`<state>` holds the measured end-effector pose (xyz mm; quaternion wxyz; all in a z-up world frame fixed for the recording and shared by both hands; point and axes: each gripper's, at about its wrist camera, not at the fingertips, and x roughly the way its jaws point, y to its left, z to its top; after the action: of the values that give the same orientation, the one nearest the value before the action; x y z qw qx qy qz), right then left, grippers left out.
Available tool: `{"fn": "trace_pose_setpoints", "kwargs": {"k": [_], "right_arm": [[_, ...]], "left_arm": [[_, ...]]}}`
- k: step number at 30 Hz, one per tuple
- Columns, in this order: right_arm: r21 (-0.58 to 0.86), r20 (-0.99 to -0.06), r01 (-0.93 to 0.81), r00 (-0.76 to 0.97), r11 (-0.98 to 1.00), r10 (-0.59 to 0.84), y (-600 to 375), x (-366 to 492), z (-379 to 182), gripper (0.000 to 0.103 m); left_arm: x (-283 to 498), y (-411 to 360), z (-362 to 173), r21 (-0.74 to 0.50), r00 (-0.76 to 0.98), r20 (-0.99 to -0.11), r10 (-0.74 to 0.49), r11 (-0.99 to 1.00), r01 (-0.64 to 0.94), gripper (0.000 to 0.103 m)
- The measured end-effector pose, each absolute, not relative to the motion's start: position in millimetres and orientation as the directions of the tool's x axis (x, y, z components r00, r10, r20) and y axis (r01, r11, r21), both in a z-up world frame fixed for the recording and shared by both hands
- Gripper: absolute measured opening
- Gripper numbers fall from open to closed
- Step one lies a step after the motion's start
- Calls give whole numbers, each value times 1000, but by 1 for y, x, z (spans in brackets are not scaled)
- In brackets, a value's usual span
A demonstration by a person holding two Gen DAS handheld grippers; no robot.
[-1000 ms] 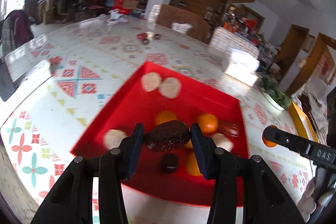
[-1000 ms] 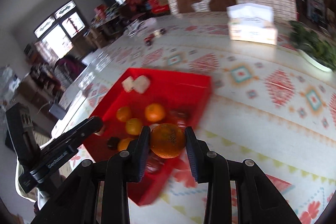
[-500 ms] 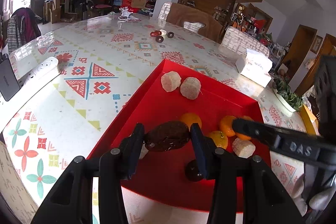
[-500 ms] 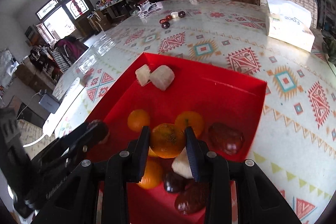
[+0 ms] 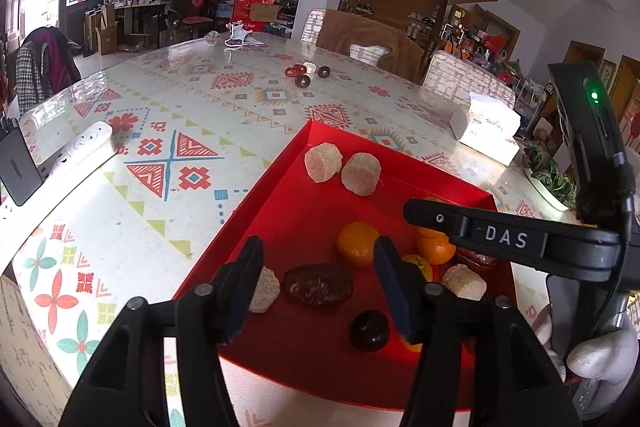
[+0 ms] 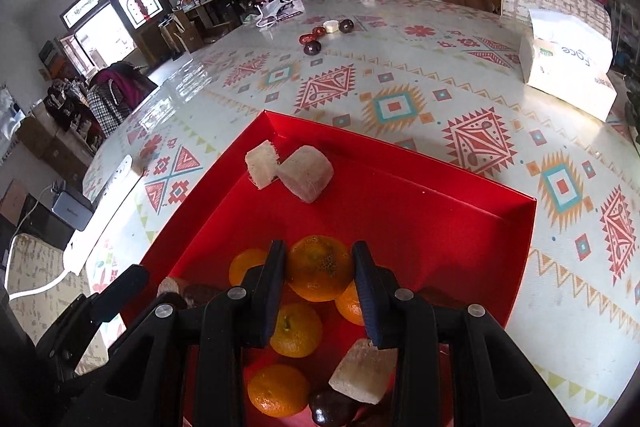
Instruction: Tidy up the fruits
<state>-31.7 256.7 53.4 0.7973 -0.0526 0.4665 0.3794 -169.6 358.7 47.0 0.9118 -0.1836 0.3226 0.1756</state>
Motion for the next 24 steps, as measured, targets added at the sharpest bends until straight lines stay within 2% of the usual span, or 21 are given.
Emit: {"fn": "trace_pose_setpoints", "kwargs": {"k": [3, 5, 6, 17, 21, 24], "right_arm": [[285, -777, -642, 280, 712, 564, 254, -30, 55, 39], [289, -768, -637, 290, 714, 570, 251, -29, 59, 49], [287, -762, -634, 302, 717, 572, 248, -29, 62, 50], [297, -723, -618, 353, 728, 594, 217, -41, 84, 52], [307, -708, -609, 367, 731, 603, 200, -51, 89, 56], [306, -692, -603, 391, 737, 607, 184, -58, 95, 58]], "left_arm": [[-169, 357, 48, -220, 730, -653, 202, 872, -438, 66], [-169, 357, 48, -222, 730, -654, 201, 871, -438, 69], [-169, 357, 48, -222, 730, -653, 201, 871, -438, 70], [-176, 342, 59, -204, 742, -635, 215, 880, -429, 75], [-183, 329, 71, -183, 753, -616, 234, 886, -425, 77], [-190, 316, 83, -155, 759, -592, 270, 886, -436, 83]]}}
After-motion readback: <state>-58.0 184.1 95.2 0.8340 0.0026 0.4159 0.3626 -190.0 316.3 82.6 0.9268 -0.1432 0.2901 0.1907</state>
